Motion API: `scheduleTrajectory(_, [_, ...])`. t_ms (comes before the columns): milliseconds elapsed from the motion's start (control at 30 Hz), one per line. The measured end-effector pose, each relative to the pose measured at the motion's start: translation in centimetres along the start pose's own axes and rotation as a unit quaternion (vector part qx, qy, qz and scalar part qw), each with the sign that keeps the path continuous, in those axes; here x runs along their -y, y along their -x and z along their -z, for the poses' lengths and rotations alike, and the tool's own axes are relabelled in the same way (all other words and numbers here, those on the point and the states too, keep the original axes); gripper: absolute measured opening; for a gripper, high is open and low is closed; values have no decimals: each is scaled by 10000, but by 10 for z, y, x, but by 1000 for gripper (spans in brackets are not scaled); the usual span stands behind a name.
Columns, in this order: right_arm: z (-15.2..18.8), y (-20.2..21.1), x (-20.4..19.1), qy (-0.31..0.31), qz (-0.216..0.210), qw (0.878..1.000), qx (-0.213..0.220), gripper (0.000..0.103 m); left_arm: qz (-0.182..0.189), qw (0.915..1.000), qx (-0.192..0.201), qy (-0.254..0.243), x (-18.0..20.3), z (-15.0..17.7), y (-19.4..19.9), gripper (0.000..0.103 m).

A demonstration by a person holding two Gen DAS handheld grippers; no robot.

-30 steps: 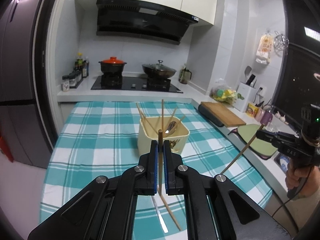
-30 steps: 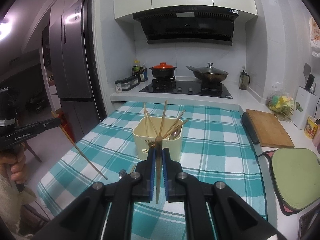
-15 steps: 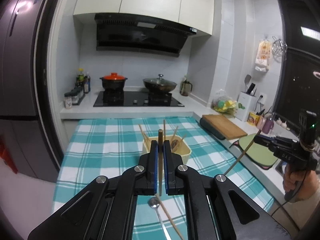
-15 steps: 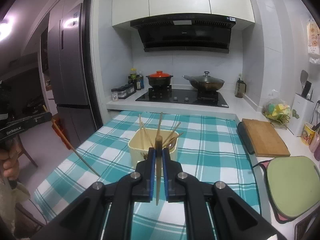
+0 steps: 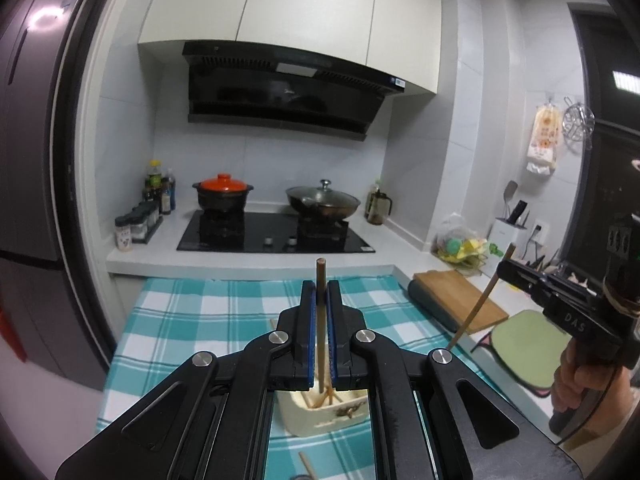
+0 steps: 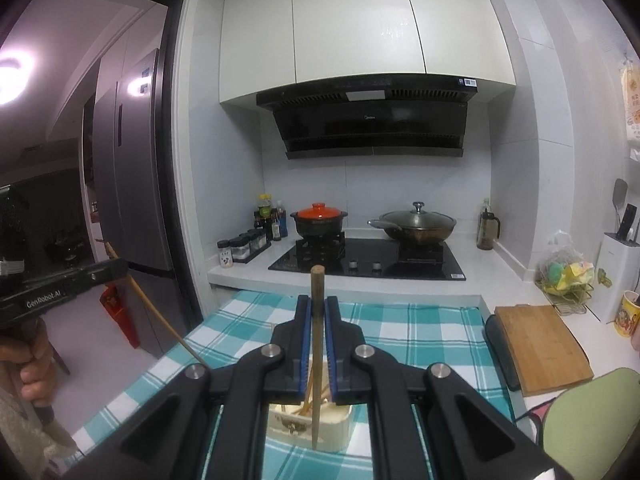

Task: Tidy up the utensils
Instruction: 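Lower both held chopsticks into the cream holder and open both tools, then move both tools back over the spoon and last chopstick on the cloth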

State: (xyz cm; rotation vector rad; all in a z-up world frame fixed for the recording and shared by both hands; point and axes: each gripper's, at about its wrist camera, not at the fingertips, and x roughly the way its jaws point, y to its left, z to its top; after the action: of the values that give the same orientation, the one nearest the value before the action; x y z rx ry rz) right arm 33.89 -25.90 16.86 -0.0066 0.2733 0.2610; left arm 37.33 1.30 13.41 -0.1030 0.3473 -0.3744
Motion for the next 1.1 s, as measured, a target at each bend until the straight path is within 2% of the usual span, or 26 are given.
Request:
scheduleTrajectory(267, [-2, -69, 12, -94, 20, 9999, -31, 7, 20, 9987, -505, 103, -2, 16, -70, 3])
scheduleTrajectory(467, [29, -127, 25, -258, 12, 9949, -976, 7, -6, 9928, -1199, 77, -1, 42, -123, 3])
scheduleTrajectory(567, [46, -155, 30, -296, -16, 9885, -1486, 7, -30, 9884, -1512, 143, -3, 52, -150, 4])
scheduleTrajectory(633, [57, -177, 33, -348, -203, 9810, -1900, 7, -47, 9844, -1746, 213, -3, 56, -169, 4])
scheduleTrajectory(667, [61, -186, 34, -412, -204, 9779, -2037, 7, -83, 9823, -1851, 257, -4, 57, -176, 13])
scheduleTrajectory(700, [63, -190, 36, -465, -119, 9769, -2083, 8, -142, 9805, -1935, 310, -5, 56, -179, 37])
scheduleTrajectory(733, [64, -193, 37, -468, -17, 9766, -2099, 16, -193, 9803, -1930, 359, -7, 54, -176, 50])
scheduleTrajectory(767, [62, -191, 37, -482, 56, 9778, -2040, 31, -241, 9825, -1801, 410, -9, 52, -166, 65])
scheduleTrajectory(833, [54, -174, 39, -597, 98, 9836, -1699, 48, -233, 9867, -1570, 358, -11, 47, -144, 71])
scheduleTrajectory(967, [38, -131, 39, -465, 130, 9895, -1364, 49, -384, 9857, -1641, -71, -15, 50, -95, 80])
scheduleTrajectory(1000, [37, -117, 38, -399, 127, 9904, -1320, 49, -423, 9847, -1682, -175, -17, 56, -80, 85])
scheduleTrajectory(1100, [44, -82, 34, -155, 28, 9904, -1376, 49, -405, 9811, -1853, -373, -22, 84, -36, 90])
